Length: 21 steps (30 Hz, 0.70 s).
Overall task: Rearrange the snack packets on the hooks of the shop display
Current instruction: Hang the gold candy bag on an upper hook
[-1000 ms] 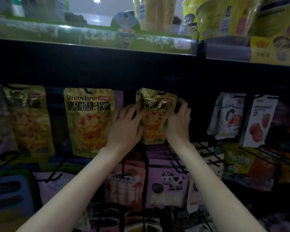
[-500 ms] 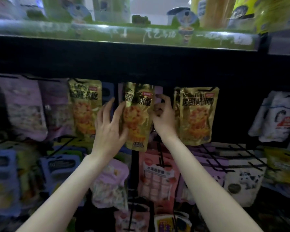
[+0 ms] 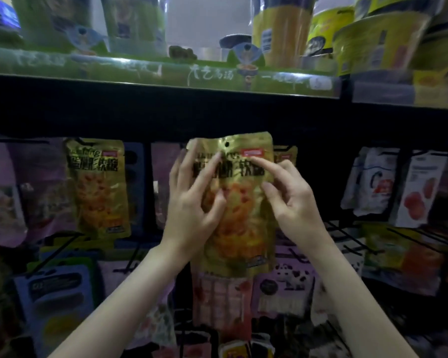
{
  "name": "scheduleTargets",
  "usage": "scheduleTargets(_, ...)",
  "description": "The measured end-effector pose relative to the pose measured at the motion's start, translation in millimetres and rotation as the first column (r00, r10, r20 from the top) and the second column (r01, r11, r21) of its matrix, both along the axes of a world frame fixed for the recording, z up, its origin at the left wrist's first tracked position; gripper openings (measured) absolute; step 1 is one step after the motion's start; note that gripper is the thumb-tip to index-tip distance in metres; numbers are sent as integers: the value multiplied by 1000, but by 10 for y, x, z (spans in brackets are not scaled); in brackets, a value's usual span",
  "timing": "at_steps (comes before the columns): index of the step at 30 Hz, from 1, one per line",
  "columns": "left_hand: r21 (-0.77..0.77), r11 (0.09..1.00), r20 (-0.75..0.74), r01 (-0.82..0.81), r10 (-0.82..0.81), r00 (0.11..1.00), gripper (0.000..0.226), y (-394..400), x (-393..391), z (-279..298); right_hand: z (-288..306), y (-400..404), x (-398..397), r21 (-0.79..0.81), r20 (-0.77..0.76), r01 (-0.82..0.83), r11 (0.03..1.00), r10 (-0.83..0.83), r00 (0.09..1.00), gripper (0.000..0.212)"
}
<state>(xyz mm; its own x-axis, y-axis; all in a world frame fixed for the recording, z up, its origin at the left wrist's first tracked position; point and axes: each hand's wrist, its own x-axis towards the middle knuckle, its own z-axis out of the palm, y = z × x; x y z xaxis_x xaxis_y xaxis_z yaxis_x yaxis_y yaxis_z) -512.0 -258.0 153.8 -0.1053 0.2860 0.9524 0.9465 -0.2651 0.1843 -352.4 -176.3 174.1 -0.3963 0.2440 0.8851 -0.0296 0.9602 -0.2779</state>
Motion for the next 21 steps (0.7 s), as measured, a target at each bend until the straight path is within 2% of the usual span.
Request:
scheduleTargets(3,-58,998,-122,-16,9,992,48,256,267,18,-135,276,206,-4,-55,211,978,-211,976,41)
scheduleTargets(8,-148,987,-210,-60,28,977,52,673,600,68,-143,556,412,-8,-170,394,919,-389,905,42)
scheduleTargets(14,-315,943,-161,-112,63,985,59,983,707,197,-53,813,385,-161,-97,380,911,-398,912,48)
scheduleTargets(16,-364,920,-162,-145,91,983,55,1034,711,223,-42,869,356,-196,-98,354,915,-377,921,47)
scheduleTargets(18,-373,914,-174,-160,100,980,51,1061,714,241,-47,906,341,-217,-112,325,920,-354,928,45)
scheduleTargets(21,-308,934,-214,-182,118,970,55,1088,704,250,-58,961,340,-214,-130,300,930,-331,935,45)
